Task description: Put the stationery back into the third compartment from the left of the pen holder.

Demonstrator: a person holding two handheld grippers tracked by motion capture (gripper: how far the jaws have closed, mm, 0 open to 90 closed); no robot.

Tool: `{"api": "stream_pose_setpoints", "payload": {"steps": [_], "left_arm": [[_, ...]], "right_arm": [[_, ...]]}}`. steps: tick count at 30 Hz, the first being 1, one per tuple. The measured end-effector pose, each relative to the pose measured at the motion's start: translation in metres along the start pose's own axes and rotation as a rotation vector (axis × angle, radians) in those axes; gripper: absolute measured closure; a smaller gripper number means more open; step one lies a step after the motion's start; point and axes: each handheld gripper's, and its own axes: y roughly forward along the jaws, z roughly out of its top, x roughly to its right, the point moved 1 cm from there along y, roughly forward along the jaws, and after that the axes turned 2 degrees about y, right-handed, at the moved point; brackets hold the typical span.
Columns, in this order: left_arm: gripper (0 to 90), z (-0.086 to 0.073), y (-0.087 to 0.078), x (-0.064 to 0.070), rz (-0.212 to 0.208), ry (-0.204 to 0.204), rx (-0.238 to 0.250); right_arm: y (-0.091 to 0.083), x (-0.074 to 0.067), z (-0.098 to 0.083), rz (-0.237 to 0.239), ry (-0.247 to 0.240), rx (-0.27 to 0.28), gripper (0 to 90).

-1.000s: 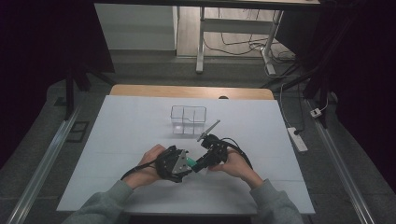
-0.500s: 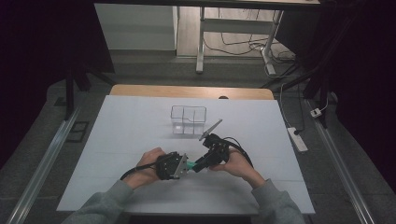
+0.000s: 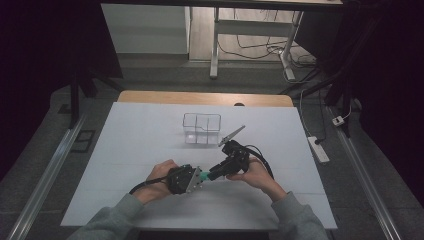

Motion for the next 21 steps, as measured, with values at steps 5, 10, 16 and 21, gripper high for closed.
{"api": "stream_pose_setpoints", "payload": {"steps": [5, 10, 16, 21], "left_arm": [[65.3, 0.000, -0.001, 0.001, 0.004, 0.012, 0.003], [65.7, -0.001, -0.005, -0.001, 0.018, -0.013, 0.047], [65.8, -0.011, -0.007, -0.010, 0.005, -0.129, 0.102], [65.7, -0.020, -0.014, -0.020, 0.012, -0.215, 0.145]], "right_arm": [[0.001, 0.001, -0.001, 0.014, 0.014, -0.006, 65.1], [-0.006, 0.004, -0.001, 0.049, 0.023, 0.040, 56.0], [-0.026, 0.001, -0.001, -0.011, -0.022, 0.222, 43.3], [-0.041, 0.000, -0.007, -0.119, -0.059, 0.352, 35.8]]}}
